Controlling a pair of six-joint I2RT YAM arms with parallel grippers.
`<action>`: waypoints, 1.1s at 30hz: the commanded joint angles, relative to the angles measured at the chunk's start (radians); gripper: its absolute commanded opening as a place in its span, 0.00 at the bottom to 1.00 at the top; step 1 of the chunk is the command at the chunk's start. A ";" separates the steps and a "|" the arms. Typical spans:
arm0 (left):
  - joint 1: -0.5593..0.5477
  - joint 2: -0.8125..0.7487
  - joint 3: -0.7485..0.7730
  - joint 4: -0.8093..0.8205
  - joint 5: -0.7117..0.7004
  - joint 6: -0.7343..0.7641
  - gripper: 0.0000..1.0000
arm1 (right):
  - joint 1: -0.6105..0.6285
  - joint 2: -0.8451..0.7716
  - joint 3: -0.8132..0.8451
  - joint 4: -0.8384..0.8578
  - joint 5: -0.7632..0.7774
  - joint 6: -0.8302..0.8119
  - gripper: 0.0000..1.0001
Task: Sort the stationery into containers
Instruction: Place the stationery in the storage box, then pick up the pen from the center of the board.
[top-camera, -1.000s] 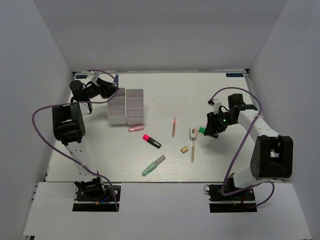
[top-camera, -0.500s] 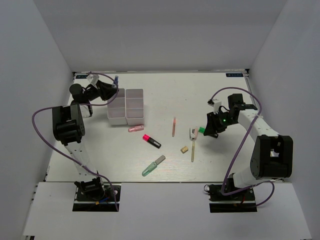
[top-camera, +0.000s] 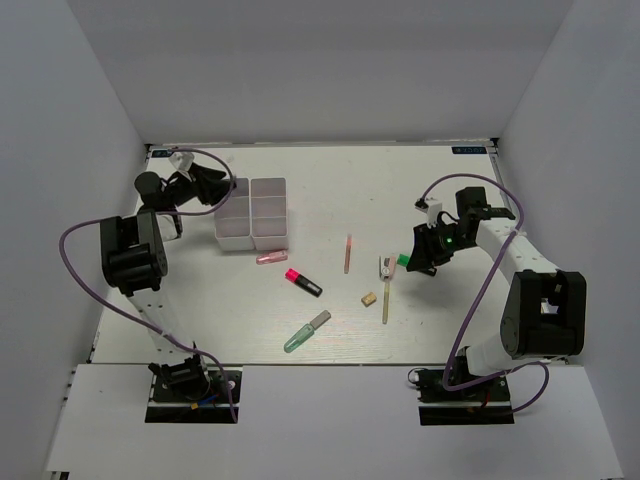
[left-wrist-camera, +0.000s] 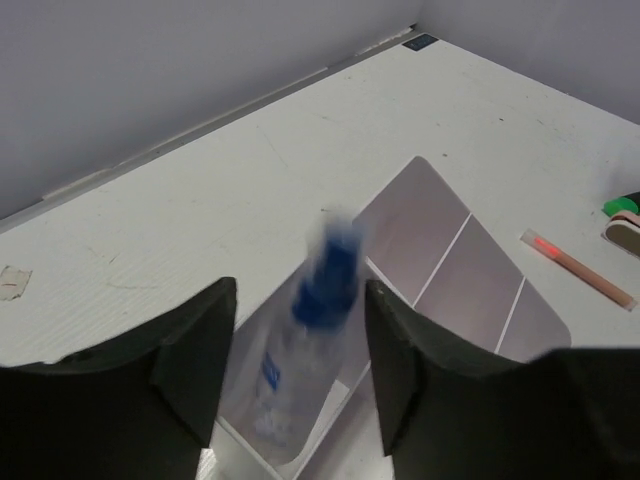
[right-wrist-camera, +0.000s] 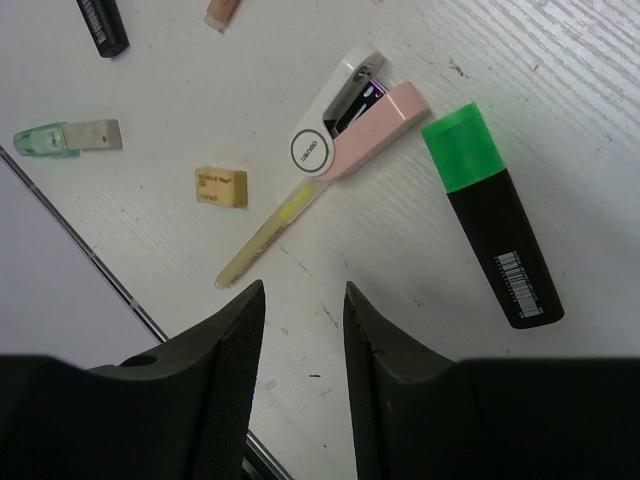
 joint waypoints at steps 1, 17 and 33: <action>0.008 -0.076 -0.022 -0.010 0.000 0.000 0.67 | 0.000 -0.001 0.039 -0.021 -0.032 -0.017 0.41; 0.029 -0.225 0.025 -0.060 -0.061 -0.231 1.00 | 0.000 -0.015 0.053 -0.039 -0.049 -0.020 0.41; -0.748 -0.539 0.604 -2.140 -1.184 0.446 0.99 | 0.015 -0.206 -0.020 0.054 -0.132 -0.005 0.90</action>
